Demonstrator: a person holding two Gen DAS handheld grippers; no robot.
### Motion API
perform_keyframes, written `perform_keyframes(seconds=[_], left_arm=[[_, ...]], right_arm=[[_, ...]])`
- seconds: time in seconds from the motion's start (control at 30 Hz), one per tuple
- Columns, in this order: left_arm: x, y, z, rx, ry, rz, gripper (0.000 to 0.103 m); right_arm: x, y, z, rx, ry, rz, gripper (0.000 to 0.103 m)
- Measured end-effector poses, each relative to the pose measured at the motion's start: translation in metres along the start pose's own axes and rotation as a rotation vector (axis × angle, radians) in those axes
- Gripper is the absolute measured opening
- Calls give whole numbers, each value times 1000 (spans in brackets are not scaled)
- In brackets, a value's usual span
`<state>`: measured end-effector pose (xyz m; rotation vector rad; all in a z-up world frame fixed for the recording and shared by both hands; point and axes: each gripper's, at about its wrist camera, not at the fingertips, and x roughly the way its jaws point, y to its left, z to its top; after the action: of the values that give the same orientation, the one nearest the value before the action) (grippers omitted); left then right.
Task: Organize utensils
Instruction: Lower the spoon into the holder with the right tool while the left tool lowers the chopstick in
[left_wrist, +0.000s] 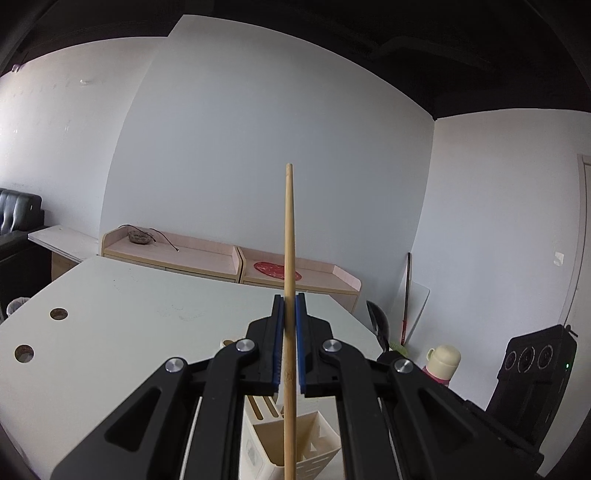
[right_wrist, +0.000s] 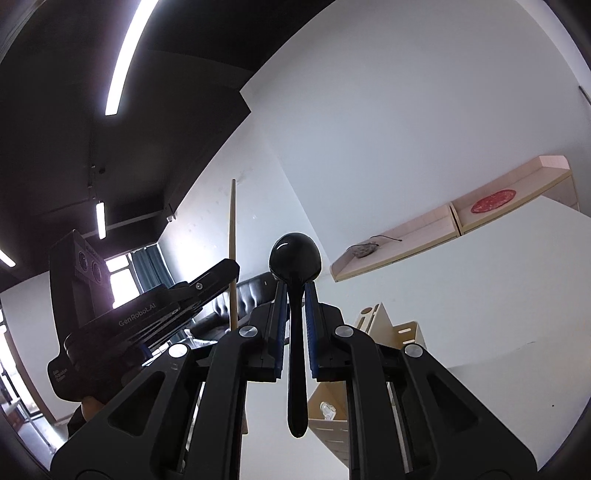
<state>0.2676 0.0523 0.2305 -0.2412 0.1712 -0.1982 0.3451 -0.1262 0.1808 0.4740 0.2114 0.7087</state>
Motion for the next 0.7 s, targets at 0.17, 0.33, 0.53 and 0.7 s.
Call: perform_keyframes(seconds=[0.17, 0.33, 0.53, 0.7], left_arm=[[16, -3, -7, 2, -32, 36, 6], [30, -2, -16, -24, -43, 47, 6], [40, 0, -22, -1, -86, 63, 6], [46, -1, -31, 16, -66, 55, 6]], right_arm=[[14, -9, -4, -10, -12, 7, 9], [28, -25, -18, 16, 7, -1, 10], [33, -33, -34, 23, 40, -14, 10], [34, -35, -41, 4, 56, -13, 10]])
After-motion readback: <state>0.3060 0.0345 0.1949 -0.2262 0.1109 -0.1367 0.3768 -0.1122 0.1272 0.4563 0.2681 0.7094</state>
